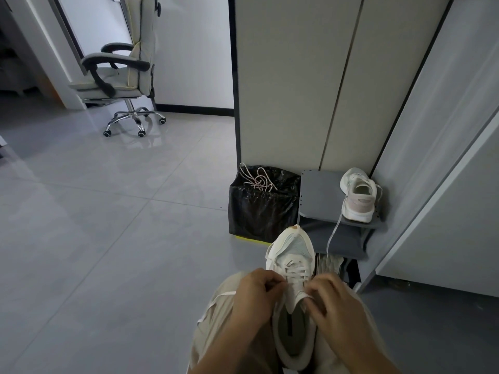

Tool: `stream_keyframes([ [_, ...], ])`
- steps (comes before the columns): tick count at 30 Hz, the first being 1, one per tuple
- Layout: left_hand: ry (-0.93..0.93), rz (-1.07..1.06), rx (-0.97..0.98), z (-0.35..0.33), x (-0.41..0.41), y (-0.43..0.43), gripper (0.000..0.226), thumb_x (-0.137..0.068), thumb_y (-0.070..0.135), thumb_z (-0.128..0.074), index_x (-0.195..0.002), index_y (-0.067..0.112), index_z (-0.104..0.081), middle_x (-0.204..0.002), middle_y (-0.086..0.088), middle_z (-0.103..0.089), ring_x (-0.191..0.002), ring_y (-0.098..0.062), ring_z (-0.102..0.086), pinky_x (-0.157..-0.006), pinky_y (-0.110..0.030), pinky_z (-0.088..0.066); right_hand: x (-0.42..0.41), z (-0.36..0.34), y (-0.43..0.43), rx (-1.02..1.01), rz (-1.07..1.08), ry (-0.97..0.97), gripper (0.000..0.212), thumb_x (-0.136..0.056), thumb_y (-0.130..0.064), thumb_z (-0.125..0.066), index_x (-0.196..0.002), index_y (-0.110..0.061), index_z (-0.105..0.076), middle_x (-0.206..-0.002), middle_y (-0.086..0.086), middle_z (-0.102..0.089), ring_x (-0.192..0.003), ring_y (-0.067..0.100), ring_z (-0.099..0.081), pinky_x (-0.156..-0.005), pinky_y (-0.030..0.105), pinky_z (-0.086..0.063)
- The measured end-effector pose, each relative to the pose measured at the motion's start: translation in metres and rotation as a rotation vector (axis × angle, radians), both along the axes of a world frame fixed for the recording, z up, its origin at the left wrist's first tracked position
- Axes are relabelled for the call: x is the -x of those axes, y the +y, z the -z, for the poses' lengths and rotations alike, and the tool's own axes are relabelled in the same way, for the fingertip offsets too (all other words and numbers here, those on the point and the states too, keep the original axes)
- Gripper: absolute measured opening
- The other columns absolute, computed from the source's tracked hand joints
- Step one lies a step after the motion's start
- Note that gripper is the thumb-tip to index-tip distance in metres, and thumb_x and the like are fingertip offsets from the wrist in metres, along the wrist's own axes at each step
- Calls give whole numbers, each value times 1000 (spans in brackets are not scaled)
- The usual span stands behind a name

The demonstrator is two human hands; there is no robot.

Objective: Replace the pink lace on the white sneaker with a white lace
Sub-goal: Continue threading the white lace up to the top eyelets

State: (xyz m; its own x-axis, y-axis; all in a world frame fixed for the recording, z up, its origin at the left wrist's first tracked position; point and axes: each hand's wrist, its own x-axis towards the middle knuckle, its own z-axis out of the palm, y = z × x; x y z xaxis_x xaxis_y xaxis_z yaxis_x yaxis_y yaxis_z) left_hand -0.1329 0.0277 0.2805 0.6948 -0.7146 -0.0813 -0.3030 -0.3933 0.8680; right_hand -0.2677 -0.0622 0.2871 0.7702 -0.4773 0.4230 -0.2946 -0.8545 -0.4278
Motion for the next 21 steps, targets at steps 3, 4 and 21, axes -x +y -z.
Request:
stream_keyframes([
  [3,-77,26,-18,2,-2,-3,7,-85,18,-64,-86,20,-71,-82,13,-59,-85,-10,-60,-84,-23,-48,2,4,1,-128,59,47,29,-66,-21,-80,-84,-29,-58,-81,-19,-52,-63,-7,-48,-48,-2,-29],
  [4,-100,28,-22,4,-2,-4,9,-86,18,-63,-90,17,-72,-83,12,-59,-86,-11,-60,-84,-22,-48,3,5,2,-154,58,62,31,-65,-18,-82,-86,-28,-61,-80,-22,-51,-63,-9,-50,-47,-1,-31],
  [21,-230,100,104,16,-1,-15,15,-88,15,-61,-96,12,-73,-82,17,-53,-79,3,-49,-74,-2,-34,-2,-1,-18,-530,49,74,14,-88,-17,-61,-86,-31,-63,-87,-13,-60,-83,-3,-55,-70,6,-40],
])
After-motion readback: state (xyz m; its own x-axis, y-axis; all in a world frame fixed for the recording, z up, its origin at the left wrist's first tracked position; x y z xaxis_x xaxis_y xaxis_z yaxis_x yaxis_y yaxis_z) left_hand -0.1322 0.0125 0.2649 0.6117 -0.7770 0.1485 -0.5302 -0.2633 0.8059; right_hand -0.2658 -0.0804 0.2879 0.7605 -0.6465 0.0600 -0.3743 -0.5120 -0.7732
